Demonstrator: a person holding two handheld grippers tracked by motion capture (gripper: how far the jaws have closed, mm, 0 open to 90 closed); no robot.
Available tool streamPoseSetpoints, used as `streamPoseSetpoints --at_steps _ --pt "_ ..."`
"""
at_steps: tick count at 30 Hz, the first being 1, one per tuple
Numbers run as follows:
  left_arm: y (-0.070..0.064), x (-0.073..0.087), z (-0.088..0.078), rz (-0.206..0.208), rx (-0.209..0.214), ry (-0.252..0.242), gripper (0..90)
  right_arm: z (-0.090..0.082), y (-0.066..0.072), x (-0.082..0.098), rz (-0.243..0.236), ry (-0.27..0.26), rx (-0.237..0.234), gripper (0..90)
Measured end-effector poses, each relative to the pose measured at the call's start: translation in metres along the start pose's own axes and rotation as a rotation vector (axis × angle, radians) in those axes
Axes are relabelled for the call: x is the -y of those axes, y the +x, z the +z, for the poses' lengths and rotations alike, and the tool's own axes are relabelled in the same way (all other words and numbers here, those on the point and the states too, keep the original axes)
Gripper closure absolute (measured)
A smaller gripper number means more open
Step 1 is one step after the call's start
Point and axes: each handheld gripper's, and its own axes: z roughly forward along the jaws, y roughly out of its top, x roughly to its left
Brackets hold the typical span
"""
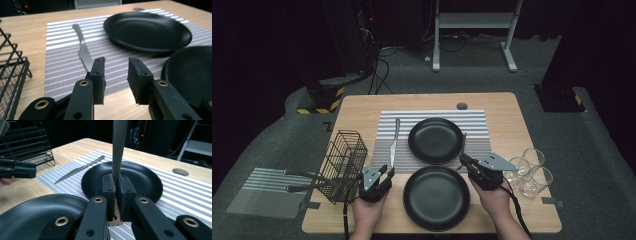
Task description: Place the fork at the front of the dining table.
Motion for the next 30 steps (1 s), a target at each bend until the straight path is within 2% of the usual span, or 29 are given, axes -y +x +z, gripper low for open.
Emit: streamPoseSetpoints --at_steps 1,2,3,4,5,6,7,9,11,12,13,14,15,16,17,18,19,20,21,23,25,26,27,28,30 --pt "0.003 0.002 0.000 0.020 -0.002 0.019 66.4 -0.001 -0.001 0.000 0.002 -0.003 0.008 84.8" --pt "0.003 0.003 0.001 0.017 -0.005 0.015 66.0 -0.002 -0.003 0.001 0.008 0.002 0.009 84.7" --pt "0.004 0.004 0.002 0.030 -0.009 0.029 65.8 -0.002 -0.003 0.001 0.016 0.003 0.013 84.7" --pt "0.004 0.005 0.003 0.027 -0.015 0.033 65.2 -0.003 -0.006 0.001 0.007 -0.002 0.024 84.7" --pt "0.005 0.007 0.004 0.041 -0.013 0.046 64.7 -0.004 -0.008 0.001 0.002 0.001 0.029 84.7" --pt "0.003 0.008 0.005 0.025 -0.026 0.049 64.0 -0.005 -0.009 0.001 0.016 0.002 0.036 84.7" --pt "0.005 0.009 0.005 0.062 -0.027 0.068 63.4 -0.006 -0.011 0.002 0.022 0.005 0.047 84.7" --pt "0.004 0.012 0.009 0.062 -0.030 0.074 62.4 -0.008 -0.017 0.002 0.021 0.001 0.062 84.7" --pt "0.004 0.014 0.011 0.047 -0.027 0.087 60.9 -0.009 -0.020 0.003 0.040 0.001 0.074 84.7" --pt "0.004 0.015 0.013 0.036 -0.020 0.084 60.6 -0.009 -0.024 0.003 0.023 -0.008 0.079 84.7" --pt "0.003 0.016 0.015 0.041 -0.026 0.089 60.1 -0.010 -0.026 0.004 0.043 0.002 0.083 84.7" --pt "0.002 0.016 0.015 0.048 -0.029 0.091 59.8 -0.010 -0.028 0.005 0.035 -0.004 0.092 84.7" --pt "-0.001 0.017 0.016 0.022 -0.046 0.079 59.7 -0.011 -0.029 0.005 0.042 0.001 0.096 84.7" --pt "0.000 0.017 0.015 0.039 -0.051 0.097 59.7 -0.010 -0.031 0.006 0.030 -0.002 0.106 84.7" --pt "-0.001 0.017 0.016 0.034 -0.058 0.100 59.2 -0.011 -0.031 0.006 0.042 0.011 0.103 84.7" --pt "0.001 0.016 0.015 0.062 -0.054 0.108 58.1 -0.010 -0.033 0.007 0.037 0.000 0.105 84.6" --pt "0.002 0.016 0.015 0.056 -0.055 0.107 57.1 -0.010 -0.033 0.007 0.052 -0.007 0.113 84.6" --pt "0.002 0.017 0.016 0.028 -0.055 0.108 56.2 -0.011 -0.035 0.007 0.050 0.005 0.109 84.6" --pt "0.003 0.016 0.016 0.033 -0.054 0.100 55.0 -0.011 -0.036 0.008 0.040 0.000 0.112 84.6" --pt "0.002 0.017 0.016 0.008 -0.043 0.114 52.4 -0.010 -0.036 0.008 0.051 0.007 0.116 84.6" --pt "0.002 0.016 0.016 0.036 -0.044 0.112 48.3 -0.008 -0.035 0.009 0.051 0.011 0.117 84.6" --pt "0.000 0.017 0.016 0.015 -0.039 0.108 47.9 -0.007 -0.037 0.009 0.036 0.006 0.122 84.6" --pt "0.000 0.017 0.016 0.023 -0.038 0.099 47.2 -0.005 -0.036 0.010 0.053 0.019 0.120 84.6" --pt "0.000 0.017 0.016 0.036 -0.036 0.103 46.8 -0.004 -0.037 0.010 0.045 0.012 0.126 84.6" --pt "0.000 0.017 0.017 0.008 -0.037 0.115 45.6 -0.001 -0.037 0.011 0.055 0.021 0.130 84.6"
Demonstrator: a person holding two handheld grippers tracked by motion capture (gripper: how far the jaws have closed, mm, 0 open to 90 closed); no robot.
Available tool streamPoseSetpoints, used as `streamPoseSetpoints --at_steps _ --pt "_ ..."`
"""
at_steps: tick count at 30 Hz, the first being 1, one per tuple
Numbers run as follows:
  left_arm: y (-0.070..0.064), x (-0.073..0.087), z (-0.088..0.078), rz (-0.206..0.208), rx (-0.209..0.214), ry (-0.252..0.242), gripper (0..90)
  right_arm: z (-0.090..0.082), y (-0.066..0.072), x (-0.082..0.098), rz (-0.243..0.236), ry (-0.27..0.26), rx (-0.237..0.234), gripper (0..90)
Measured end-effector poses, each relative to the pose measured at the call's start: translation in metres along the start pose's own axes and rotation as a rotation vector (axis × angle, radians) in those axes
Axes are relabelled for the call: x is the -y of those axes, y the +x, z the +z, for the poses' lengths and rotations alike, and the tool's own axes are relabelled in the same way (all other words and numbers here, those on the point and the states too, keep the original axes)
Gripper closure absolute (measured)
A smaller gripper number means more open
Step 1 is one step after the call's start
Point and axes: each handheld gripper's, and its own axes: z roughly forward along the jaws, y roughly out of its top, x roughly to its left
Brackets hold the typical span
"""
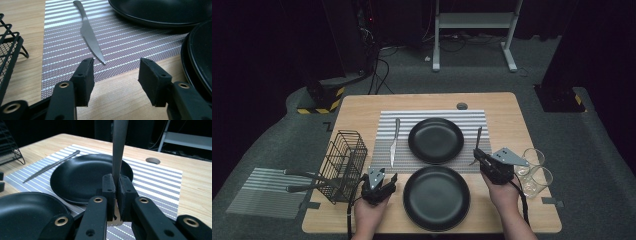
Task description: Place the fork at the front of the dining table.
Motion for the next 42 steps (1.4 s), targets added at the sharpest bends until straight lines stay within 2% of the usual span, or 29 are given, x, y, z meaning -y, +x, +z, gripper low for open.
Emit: streamPoseSetpoints --at_steps 2,4,5,7,9,11,12,13,14,15,16,17,18,19,20,21,25,26,28,29,30,31,34,35,37,39,40,42 --pt "0.002 -0.001 0.001 -0.009 0.015 0.023 43.6 0.001 -0.001 0.000 -0.021 0.009 0.005 84.6" --pt "0.003 -0.001 0.002 -0.004 0.017 0.020 42.5 0.002 -0.001 0.000 -0.011 0.004 0.010 84.6" --pt "0.002 -0.001 0.003 -0.017 0.012 0.025 41.5 0.004 0.000 0.000 0.000 0.001 0.009 84.6" --pt "0.002 -0.001 0.003 0.012 0.014 0.022 40.4 0.004 -0.001 0.000 -0.008 0.017 0.012 84.6" --pt "0.002 -0.001 0.003 0.015 0.012 0.020 39.4 0.007 -0.002 0.001 0.011 0.019 0.012 84.6" --pt "0.002 -0.001 0.003 -0.008 0.017 0.024 38.9 0.009 -0.002 0.001 0.027 0.028 0.013 84.6" --pt "0.003 -0.001 0.002 0.013 0.026 0.024 38.8 0.009 -0.001 0.001 0.026 0.032 0.014 84.6" --pt "0.004 -0.001 0.003 0.012 0.032 0.020 38.9 0.010 -0.001 0.001 0.015 0.033 0.017 84.6" --pt "0.004 -0.002 0.001 0.018 0.037 0.045 38.9 0.010 0.000 0.000 0.014 0.045 0.018 84.6" --pt "0.002 -0.001 0.002 -0.004 0.029 0.027 38.9 0.011 0.000 -0.001 -0.003 0.044 0.023 84.6" --pt "0.002 -0.001 0.003 -0.010 0.029 0.026 38.9 0.013 0.000 -0.001 -0.007 0.045 0.028 84.6" --pt "0.003 -0.001 0.002 0.006 0.031 0.028 38.9 0.013 0.000 -0.002 -0.005 0.053 0.033 84.6" --pt "0.002 -0.001 0.002 -0.012 0.030 0.027 38.8 0.015 -0.001 -0.002 -0.005 0.052 0.037 84.6" --pt "0.004 -0.002 0.001 0.009 0.043 0.040 38.8 0.016 -0.002 -0.002 0.011 0.060 0.036 84.6" --pt "0.004 -0.002 0.001 0.007 0.047 0.039 38.8 0.019 -0.004 -0.001 0.024 0.063 0.031 84.6" --pt "0.003 -0.001 0.001 -0.016 0.046 0.036 38.9 0.020 -0.004 -0.001 0.025 0.071 0.031 84.6" --pt "0.003 -0.002 0.001 -0.007 0.043 0.043 38.9 0.026 -0.006 0.002 0.012 0.097 0.032 84.7" --pt "0.003 -0.002 0.001 -0.011 0.042 0.042 38.9 0.029 -0.007 0.003 0.034 0.097 0.031 84.7" --pt "0.003 -0.002 0.001 -0.011 0.044 0.041 38.9 0.031 -0.008 0.004 0.036 0.105 0.028 84.7" --pt "0.004 -0.002 0.001 0.004 0.048 0.042 38.9 0.032 -0.007 0.005 0.046 0.110 0.028 84.7" --pt "0.003 -0.002 0.001 -0.008 0.049 0.041 38.9 0.033 -0.007 0.006 0.053 0.101 0.029 84.7" --pt "0.005 -0.002 0.001 0.010 0.053 0.039 38.9 0.033 -0.007 0.006 0.056 0.119 0.025 84.8" --pt "0.005 -0.002 0.001 0.007 0.053 0.037 38.9 0.036 -0.006 0.007 0.054 0.124 0.025 84.8" --pt "0.003 -0.002 0.001 -0.018 0.048 0.035 38.9 0.037 -0.006 0.007 0.055 0.131 0.027 84.7" --pt "0.004 -0.001 0.002 -0.026 0.046 0.018 38.9 0.039 -0.007 0.007 0.055 0.146 0.030 84.8" --pt "0.006 -0.001 0.002 -0.004 0.052 0.019 39.0 0.042 -0.007 0.007 0.060 0.128 0.038 84.8" --pt "0.005 -0.001 0.002 -0.009 0.050 0.022 39.1 0.041 -0.008 0.006 0.061 0.146 0.036 84.8" --pt "0.005 -0.001 0.002 -0.005 0.051 0.023 39.5 0.044 -0.009 0.006 0.054 0.137 0.043 84.8"
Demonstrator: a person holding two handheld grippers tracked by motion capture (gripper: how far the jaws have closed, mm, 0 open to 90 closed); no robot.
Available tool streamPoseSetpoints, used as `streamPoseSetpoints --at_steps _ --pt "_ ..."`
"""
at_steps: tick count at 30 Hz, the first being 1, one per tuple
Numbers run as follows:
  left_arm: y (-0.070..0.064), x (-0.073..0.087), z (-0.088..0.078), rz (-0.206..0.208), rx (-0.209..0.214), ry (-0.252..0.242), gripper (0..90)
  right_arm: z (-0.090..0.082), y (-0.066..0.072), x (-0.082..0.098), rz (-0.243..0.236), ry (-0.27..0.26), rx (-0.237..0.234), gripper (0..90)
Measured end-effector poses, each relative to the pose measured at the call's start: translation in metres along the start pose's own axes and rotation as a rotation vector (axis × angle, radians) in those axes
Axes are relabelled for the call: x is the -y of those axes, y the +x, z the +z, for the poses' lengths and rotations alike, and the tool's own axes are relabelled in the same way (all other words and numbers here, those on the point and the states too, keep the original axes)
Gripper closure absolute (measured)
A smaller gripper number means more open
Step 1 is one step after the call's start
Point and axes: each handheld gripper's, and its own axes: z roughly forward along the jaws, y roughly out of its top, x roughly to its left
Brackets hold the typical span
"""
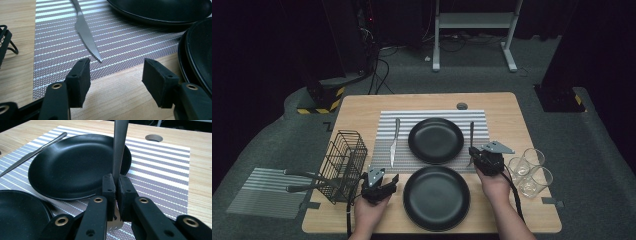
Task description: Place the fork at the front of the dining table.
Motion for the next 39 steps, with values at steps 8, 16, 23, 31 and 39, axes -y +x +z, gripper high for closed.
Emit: streamPoseSetpoints --at_steps 8,16,23,31,39 --pt "-0.002 0.001 0.000 -0.022 -0.005 -0.007 39.6 0.005 0.003 -0.004 -0.004 0.014 0.030 84.8" --pt "0.000 0.000 -0.003 0.007 0.000 0.013 39.7 0.010 -0.002 -0.008 0.005 0.038 0.048 84.8" --pt "0.000 0.000 -0.003 0.009 0.005 0.012 39.7 0.017 -0.008 -0.010 0.037 0.054 0.061 85.1" --pt "-0.001 0.000 -0.002 -0.013 0.007 0.011 39.8 0.026 -0.007 -0.012 0.048 0.071 0.112 85.6" --pt "0.000 0.001 -0.001 -0.008 0.011 -0.004 41.3 0.034 -0.009 -0.013 0.044 0.087 0.142 86.3"
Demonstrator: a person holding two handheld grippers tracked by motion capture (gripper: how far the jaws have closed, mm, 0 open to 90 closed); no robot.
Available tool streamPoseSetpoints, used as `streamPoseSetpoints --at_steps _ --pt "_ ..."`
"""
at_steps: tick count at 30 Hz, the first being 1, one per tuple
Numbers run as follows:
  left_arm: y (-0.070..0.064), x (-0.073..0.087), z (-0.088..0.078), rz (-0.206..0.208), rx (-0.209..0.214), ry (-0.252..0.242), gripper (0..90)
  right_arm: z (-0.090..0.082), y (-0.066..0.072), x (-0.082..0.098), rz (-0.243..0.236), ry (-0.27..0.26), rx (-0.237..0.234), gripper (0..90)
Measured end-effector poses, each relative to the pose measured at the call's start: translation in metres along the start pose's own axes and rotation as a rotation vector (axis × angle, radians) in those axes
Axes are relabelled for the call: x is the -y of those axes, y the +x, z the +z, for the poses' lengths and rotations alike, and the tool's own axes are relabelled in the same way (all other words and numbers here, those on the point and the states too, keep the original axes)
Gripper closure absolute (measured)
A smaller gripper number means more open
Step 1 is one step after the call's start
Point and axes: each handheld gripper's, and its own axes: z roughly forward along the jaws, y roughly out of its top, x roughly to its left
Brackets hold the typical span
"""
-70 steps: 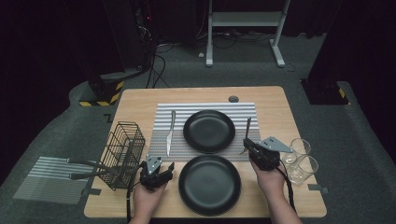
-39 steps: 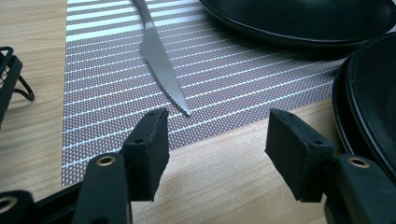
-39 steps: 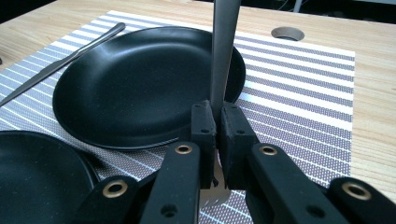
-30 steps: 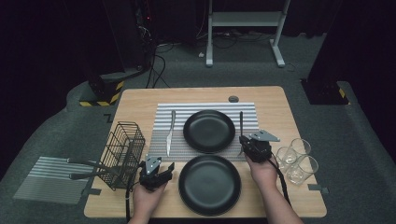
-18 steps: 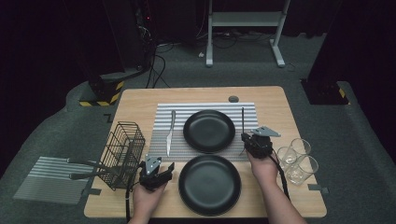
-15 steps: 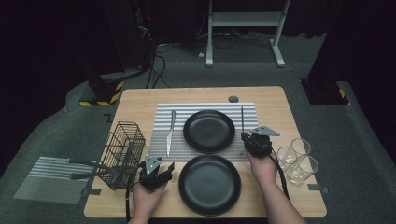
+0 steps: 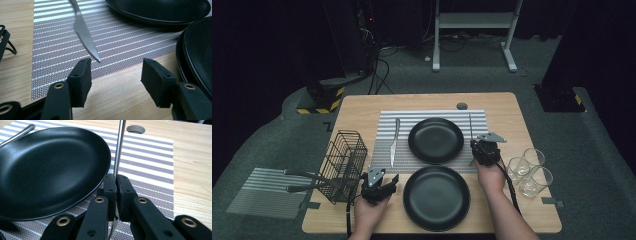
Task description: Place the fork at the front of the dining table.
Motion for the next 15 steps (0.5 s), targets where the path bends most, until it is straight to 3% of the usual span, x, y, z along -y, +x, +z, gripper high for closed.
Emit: streamPoseSetpoints --at_steps 1,2,4,6,14,15 --pt "0.001 0.000 0.000 0.011 0.001 0.001 41.3 0.001 0.000 0.000 0.006 0.001 0.003 86.3" --pt "-0.001 0.000 0.000 -0.014 -0.001 -0.002 41.3 0.002 0.000 0.000 0.000 0.002 0.004 86.4" --pt "0.001 0.000 0.000 0.010 0.001 0.001 41.3 0.003 -0.001 -0.001 0.002 0.009 0.005 86.5" --pt "0.000 0.000 0.000 0.007 0.000 0.001 41.3 0.006 -0.001 0.000 0.011 -0.005 0.017 86.6" --pt "-0.002 0.000 0.000 -0.010 0.000 0.013 41.3 0.012 -0.003 0.000 0.026 0.026 0.025 86.7" --pt "-0.002 0.000 0.001 -0.012 -0.009 -0.005 41.3 0.013 -0.003 0.001 0.025 0.023 0.028 86.7"
